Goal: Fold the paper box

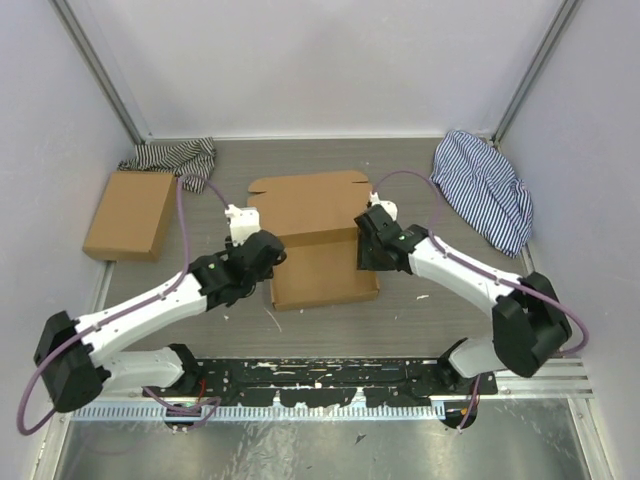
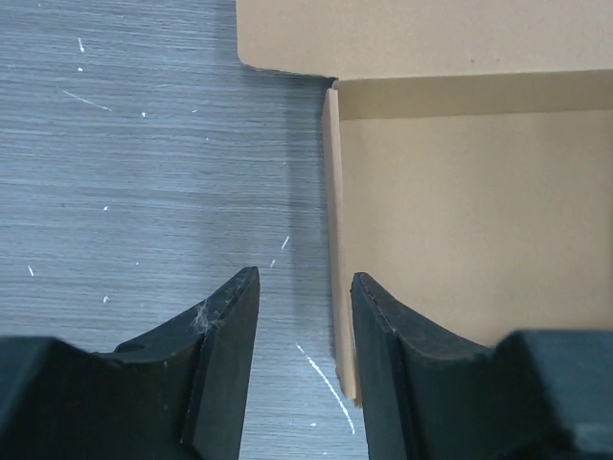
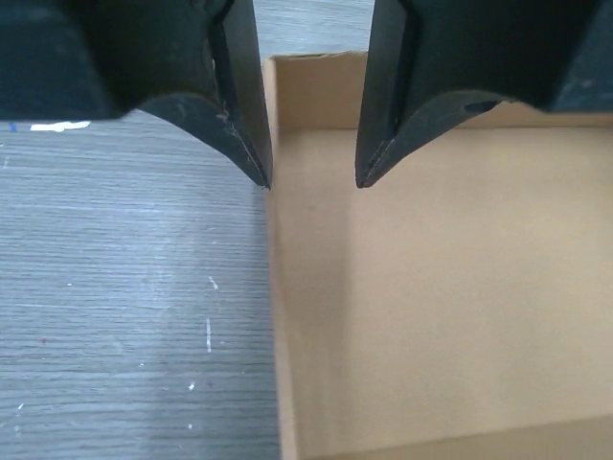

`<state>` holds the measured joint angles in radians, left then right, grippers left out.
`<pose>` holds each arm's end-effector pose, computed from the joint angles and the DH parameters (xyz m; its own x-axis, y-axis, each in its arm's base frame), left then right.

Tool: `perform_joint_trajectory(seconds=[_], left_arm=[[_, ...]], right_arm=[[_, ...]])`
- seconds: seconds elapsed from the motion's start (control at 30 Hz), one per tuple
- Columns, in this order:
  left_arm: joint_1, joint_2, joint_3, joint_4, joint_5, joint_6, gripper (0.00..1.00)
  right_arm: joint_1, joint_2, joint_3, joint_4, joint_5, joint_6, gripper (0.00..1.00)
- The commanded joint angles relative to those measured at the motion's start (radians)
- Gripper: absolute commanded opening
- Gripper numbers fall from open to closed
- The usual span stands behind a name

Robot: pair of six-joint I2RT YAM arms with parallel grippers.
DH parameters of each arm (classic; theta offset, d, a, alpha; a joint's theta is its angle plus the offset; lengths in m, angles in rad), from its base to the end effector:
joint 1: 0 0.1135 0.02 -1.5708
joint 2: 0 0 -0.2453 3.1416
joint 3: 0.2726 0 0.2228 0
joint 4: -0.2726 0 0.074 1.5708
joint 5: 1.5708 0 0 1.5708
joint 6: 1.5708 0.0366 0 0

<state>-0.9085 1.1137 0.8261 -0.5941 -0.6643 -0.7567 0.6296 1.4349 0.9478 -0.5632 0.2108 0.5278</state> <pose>0.1407 -0.1438 0.2509 -0.6059 -0.1021 -0.7890 -0.0496 0.9947 -0.0905 0.2139 0.1463 0.2139 -0.8534 -0.0124 -0.5211 -0.0716 0.9930 0.0936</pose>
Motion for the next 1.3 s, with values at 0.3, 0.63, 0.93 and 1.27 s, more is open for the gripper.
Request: perform_joint_trajectory(seconds=[0.3, 0.63, 0.93, 1.27], left_arm=[[0.109, 0.229, 0.126, 0.020, 0.145, 0.021, 0.51], [0.126, 0.350, 0.141, 0.016, 0.167, 0.069, 0.49], [0.126, 0.421, 0.156, 0.034, 0.166, 0.096, 0.47], [0.125, 0.460, 0.225, 0.035, 0.160, 0.145, 0.42]], right_arm=[[-0.009, -0.114, 0.085, 0.062, 0.237, -0.013, 1.00], [-0.080, 0.180, 0.226, 0.038, 0.098, -0.114, 0.74], [-0.080, 0.242, 0.202, 0.059, 0.081, -0.116, 0.52], [-0.076, 0.254, 0.189, 0.021, 0.079, -0.058, 0.20]])
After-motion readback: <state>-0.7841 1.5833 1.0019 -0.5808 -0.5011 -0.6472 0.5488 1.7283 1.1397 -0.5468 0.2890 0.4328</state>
